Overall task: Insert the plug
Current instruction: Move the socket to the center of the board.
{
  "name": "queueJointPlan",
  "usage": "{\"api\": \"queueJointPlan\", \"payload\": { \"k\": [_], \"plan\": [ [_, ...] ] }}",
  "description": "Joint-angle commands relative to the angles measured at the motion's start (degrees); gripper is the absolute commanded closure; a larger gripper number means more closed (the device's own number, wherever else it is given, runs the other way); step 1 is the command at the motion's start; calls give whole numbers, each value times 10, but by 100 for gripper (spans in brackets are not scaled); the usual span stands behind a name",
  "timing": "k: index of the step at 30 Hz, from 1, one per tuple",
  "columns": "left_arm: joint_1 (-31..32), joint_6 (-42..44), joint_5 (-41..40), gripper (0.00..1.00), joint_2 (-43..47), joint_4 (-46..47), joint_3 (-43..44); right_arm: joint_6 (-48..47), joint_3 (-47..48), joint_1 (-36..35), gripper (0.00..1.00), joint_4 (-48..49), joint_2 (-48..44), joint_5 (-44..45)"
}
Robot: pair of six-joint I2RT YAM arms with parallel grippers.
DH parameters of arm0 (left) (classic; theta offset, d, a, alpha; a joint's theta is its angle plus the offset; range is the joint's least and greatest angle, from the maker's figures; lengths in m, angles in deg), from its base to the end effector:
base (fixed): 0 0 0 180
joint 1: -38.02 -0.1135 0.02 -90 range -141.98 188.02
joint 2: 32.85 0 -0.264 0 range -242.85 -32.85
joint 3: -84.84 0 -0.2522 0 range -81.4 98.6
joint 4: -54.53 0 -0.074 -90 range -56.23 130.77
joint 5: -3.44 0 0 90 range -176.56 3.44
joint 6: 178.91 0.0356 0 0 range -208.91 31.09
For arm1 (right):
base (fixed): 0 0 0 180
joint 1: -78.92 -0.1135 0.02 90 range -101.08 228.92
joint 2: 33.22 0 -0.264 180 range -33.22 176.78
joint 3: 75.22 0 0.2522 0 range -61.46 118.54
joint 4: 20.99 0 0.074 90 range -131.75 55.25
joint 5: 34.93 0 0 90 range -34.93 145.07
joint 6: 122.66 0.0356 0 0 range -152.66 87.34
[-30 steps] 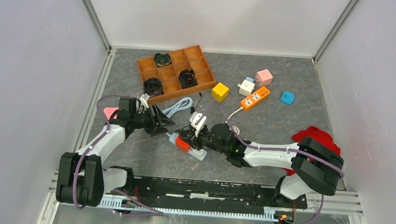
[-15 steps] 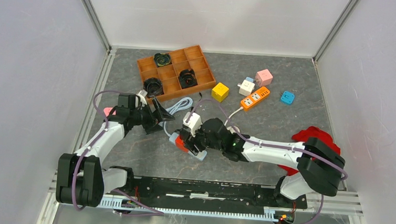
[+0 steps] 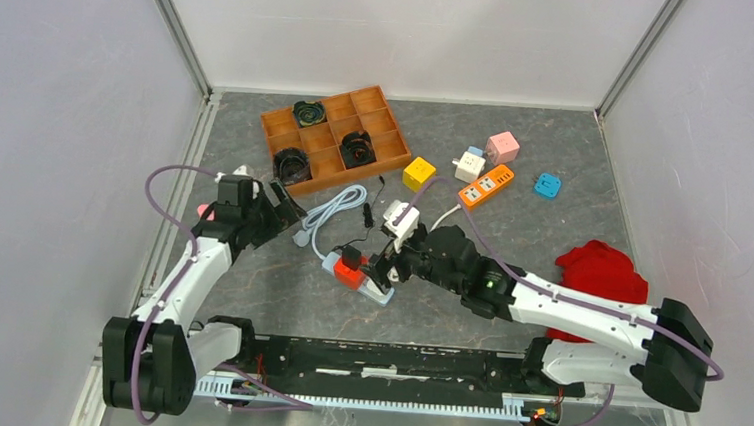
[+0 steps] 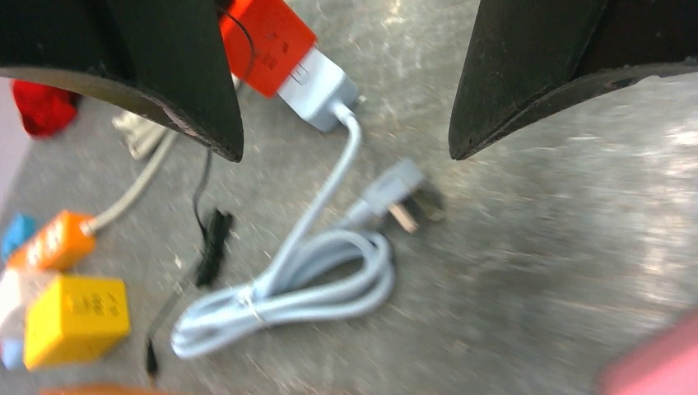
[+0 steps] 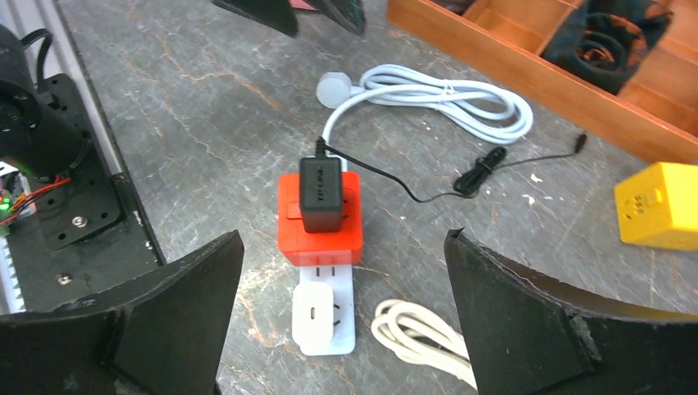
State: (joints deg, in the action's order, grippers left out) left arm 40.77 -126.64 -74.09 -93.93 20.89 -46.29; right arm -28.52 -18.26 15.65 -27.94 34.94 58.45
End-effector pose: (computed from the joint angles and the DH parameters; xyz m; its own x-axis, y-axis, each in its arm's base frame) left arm 0.2140 -0.0180 0.2132 -0.6874 -0.5652 -0.4561 -0.2827 0.7867 -0.5488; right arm 0.1248 0.2431 0.2754 -0.2023 -0.2415 -0.9491 -0.8540 0.5178 0.0503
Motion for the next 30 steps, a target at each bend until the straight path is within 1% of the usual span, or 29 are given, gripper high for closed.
{"api": "queueJointPlan", "payload": {
  "k": [1,6,8,11,13,16,18,22,24,30],
  "plan": [
    [-16,-20,-193,0,7,-9,27,15,-21,-1,2,4,-35,64],
    [-55,-41,-299,0,-23,-18,65,21,-49,0,2,8,-73,86],
    [-66,-31,-332,2,-36,-3,83,19,-65,0,2,17,-88,81],
    [-80,-9,-359,5,-69,11,123,17,-87,0,2,27,-108,70],
    [-100,-2,-350,6,-101,19,148,16,-94,0,2,27,-117,65],
    [-141,7,-280,9,-163,24,183,17,-103,1,2,24,-130,69],
    [-160,17,-258,11,-206,17,213,25,-107,1,2,20,-137,89],
    [-171,51,-271,15,-271,16,244,39,-115,2,2,6,-153,125],
    [-175,59,-294,16,-291,6,253,40,-121,2,2,4,-161,137],
    [-193,73,-305,16,-330,4,251,30,-135,3,2,5,-184,147]
  ]
}}
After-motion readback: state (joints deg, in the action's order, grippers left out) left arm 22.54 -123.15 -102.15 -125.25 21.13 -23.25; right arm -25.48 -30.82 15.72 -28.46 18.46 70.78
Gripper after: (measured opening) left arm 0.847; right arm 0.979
